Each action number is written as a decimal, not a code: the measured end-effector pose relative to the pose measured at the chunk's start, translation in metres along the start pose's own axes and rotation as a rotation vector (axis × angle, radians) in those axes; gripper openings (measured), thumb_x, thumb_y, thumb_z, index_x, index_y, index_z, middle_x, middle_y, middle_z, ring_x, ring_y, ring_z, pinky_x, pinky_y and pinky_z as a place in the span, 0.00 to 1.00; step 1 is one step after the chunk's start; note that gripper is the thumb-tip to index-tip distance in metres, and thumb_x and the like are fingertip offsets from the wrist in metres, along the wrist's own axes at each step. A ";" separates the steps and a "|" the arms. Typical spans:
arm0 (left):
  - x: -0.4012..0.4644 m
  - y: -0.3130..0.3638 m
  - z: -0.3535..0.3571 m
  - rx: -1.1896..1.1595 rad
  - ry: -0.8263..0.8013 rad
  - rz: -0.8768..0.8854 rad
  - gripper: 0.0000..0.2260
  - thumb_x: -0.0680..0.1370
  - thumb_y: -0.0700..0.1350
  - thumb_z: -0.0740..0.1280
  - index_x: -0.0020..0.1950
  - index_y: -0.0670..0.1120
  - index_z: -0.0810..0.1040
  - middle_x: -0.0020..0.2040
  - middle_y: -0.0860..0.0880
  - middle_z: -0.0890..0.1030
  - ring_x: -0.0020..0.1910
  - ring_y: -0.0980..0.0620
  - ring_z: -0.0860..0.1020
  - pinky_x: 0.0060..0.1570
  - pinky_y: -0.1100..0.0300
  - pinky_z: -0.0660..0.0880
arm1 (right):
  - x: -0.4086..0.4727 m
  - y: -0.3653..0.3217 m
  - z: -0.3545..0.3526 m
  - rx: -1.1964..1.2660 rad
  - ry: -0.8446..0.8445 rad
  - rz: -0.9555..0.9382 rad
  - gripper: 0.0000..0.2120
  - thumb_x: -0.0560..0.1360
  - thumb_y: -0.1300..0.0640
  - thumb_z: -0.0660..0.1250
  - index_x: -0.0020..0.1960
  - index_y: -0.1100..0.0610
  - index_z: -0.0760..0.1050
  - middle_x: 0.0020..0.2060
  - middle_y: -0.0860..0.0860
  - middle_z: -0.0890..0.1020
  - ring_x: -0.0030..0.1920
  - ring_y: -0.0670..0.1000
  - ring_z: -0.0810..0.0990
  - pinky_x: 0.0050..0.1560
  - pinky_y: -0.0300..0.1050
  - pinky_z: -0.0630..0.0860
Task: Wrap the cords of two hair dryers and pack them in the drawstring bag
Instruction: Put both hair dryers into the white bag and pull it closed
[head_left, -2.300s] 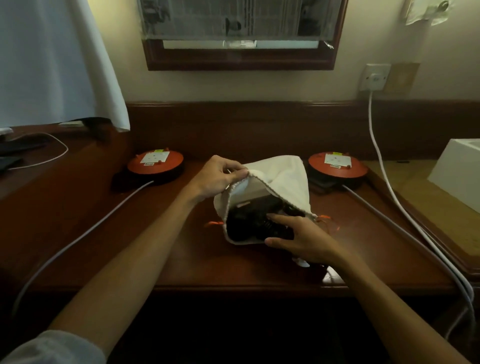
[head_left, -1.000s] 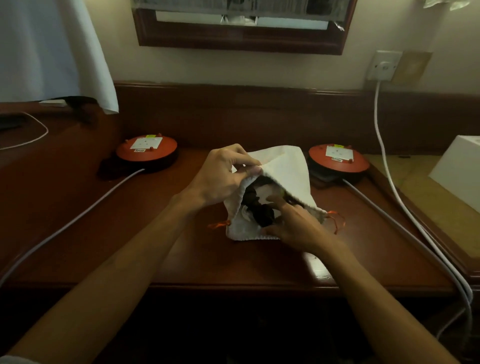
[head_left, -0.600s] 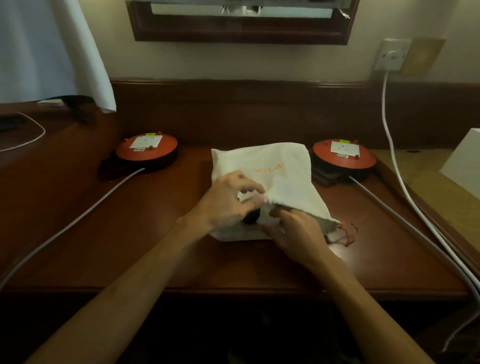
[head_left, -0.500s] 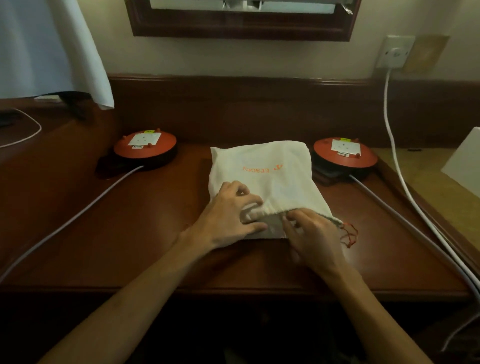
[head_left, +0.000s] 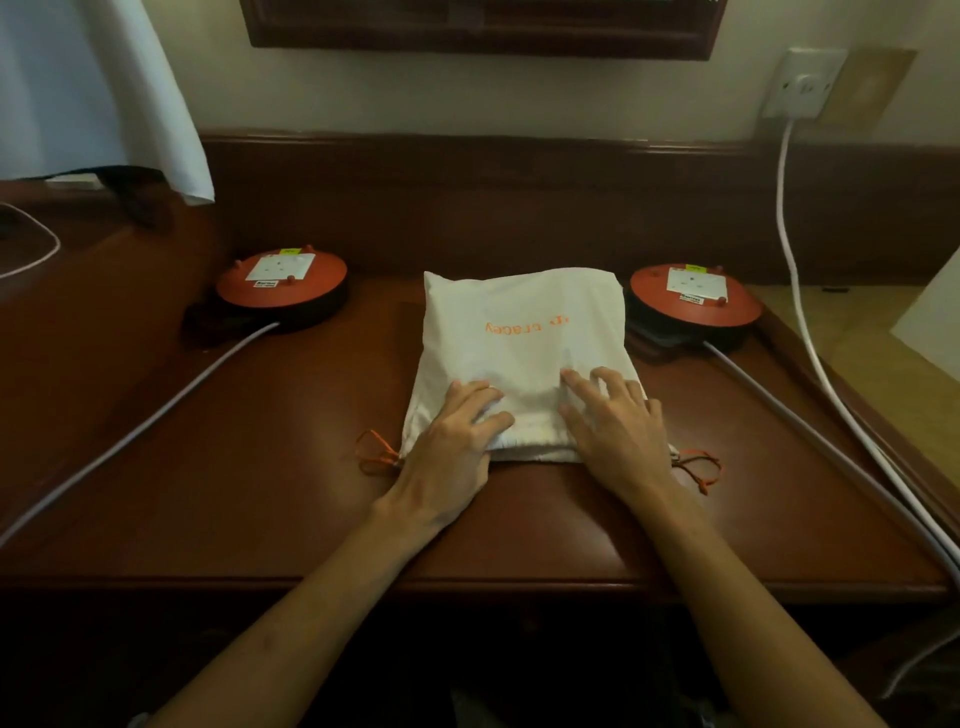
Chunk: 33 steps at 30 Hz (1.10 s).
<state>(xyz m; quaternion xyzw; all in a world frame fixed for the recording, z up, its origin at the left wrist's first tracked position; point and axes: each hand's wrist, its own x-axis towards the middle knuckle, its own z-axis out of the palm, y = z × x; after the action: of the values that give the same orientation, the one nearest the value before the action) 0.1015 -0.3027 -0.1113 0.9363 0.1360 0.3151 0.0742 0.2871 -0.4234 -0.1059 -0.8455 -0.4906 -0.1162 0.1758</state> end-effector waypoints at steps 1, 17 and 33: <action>-0.002 -0.002 -0.001 -0.005 -0.021 -0.016 0.21 0.70 0.29 0.72 0.61 0.43 0.83 0.66 0.41 0.77 0.72 0.44 0.68 0.72 0.41 0.69 | 0.000 0.002 0.000 0.018 -0.013 0.000 0.22 0.82 0.43 0.59 0.75 0.46 0.67 0.71 0.56 0.73 0.67 0.60 0.72 0.61 0.58 0.69; -0.074 -0.045 -0.067 0.012 0.003 -0.659 0.08 0.76 0.52 0.74 0.43 0.50 0.81 0.45 0.52 0.78 0.49 0.50 0.75 0.45 0.54 0.70 | -0.064 0.053 -0.036 0.384 -0.004 0.225 0.05 0.75 0.57 0.74 0.49 0.58 0.83 0.40 0.50 0.82 0.41 0.51 0.78 0.41 0.47 0.74; -0.093 -0.078 -0.128 -0.074 0.025 -0.770 0.10 0.72 0.46 0.79 0.36 0.57 0.81 0.37 0.57 0.82 0.47 0.52 0.80 0.46 0.57 0.72 | -0.074 0.086 -0.051 0.213 0.125 0.477 0.14 0.81 0.55 0.66 0.40 0.62 0.77 0.46 0.67 0.81 0.47 0.66 0.76 0.50 0.58 0.71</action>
<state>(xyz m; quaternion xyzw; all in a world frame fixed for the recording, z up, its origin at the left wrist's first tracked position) -0.0643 -0.2501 -0.0804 0.8095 0.4671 0.2801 0.2193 0.3245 -0.5422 -0.1026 -0.9052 -0.2752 -0.0713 0.3159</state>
